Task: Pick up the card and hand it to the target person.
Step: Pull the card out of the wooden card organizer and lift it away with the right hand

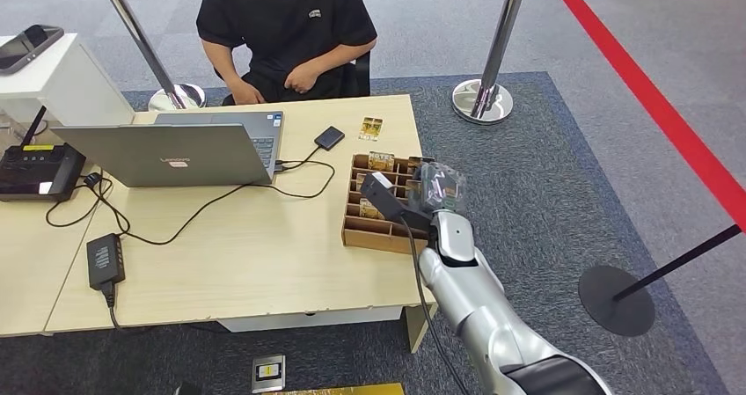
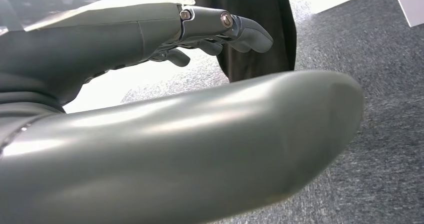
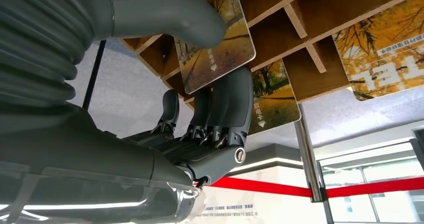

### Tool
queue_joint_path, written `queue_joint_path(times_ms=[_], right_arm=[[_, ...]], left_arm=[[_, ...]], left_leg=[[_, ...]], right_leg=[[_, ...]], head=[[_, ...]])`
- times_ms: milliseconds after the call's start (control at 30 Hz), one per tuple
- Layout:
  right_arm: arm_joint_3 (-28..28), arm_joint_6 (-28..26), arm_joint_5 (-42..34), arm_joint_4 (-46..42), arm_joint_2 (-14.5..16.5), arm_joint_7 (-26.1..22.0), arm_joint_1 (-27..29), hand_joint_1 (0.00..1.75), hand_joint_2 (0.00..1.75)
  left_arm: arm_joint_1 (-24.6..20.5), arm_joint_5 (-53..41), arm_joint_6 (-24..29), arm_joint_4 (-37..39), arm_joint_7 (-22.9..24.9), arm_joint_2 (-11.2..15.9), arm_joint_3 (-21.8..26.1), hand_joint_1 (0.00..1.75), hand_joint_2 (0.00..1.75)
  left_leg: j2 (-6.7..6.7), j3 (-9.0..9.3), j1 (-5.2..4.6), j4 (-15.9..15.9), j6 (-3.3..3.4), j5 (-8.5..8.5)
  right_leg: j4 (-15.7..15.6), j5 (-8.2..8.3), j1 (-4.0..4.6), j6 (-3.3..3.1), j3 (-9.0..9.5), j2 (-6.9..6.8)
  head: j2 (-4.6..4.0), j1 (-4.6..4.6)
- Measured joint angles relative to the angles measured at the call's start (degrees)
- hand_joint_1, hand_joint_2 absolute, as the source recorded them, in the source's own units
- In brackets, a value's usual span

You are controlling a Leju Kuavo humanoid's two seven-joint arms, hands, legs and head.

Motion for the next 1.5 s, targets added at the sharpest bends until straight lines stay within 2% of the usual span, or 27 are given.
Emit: queue_joint_path(times_ms=[300,533,800,1100,1333,1500], right_arm=[[0.00,0.25,0.24,0.01,0.08,0.27,-0.01,1.13,1.75],[-0.02,0.16,0.26,-0.04,0.04,0.44,0.03,1.36,1.75],[-0.02,-0.21,0.60,-0.13,-0.03,0.48,0.05,1.36,1.75],[-0.14,-3.19,0.72,-0.44,-0.05,-1.19,0.75,1.37,1.75],[-0.22,-2.40,1.14,-2.55,0.01,-3.36,1.03,1.47,1.75],[-0.24,-0.59,-0.79,-7.15,0.50,-6.94,1.87,1.48,1.75]], left_arm=[[0.01,0.01,0.00,0.00,-0.10,0.00,0.00,0.00,0.00],[0.01,-0.05,0.00,0.00,-0.11,0.00,0.00,0.00,0.00],[0.00,-0.12,0.00,0.00,-0.11,0.00,-0.01,0.00,0.00],[0.00,-0.11,0.00,0.00,-0.09,0.00,-0.01,0.00,0.00],[0.00,-0.01,0.05,0.00,-0.10,0.03,0.00,0.00,0.00],[0.02,0.11,0.20,0.00,-0.39,0.05,0.00,0.00,0.00]], left_leg=[[0.00,0.00,0.00,0.00,0.00,0.00],[0.00,0.01,0.00,0.00,0.00,0.00],[0.00,0.02,0.00,0.00,0.00,0.01],[0.00,0.01,0.00,0.01,0.00,0.03],[0.00,-0.02,0.00,0.00,0.00,0.03],[0.00,-0.02,0.00,0.00,0.00,0.03]], right_leg=[[0.00,0.00,0.00,0.00,0.00,0.00],[0.00,0.00,0.00,0.00,0.00,0.00],[0.00,0.00,0.00,0.00,0.00,0.00],[0.00,0.01,0.00,0.00,0.00,0.00],[0.00,0.01,0.00,0.00,-0.02,0.00],[0.00,0.01,0.00,0.00,-0.02,0.00]], head=[[0.00,0.00],[0.00,0.00],[0.00,0.00],[0.00,0.00],[0.00,0.00],[0.00,-0.01]])
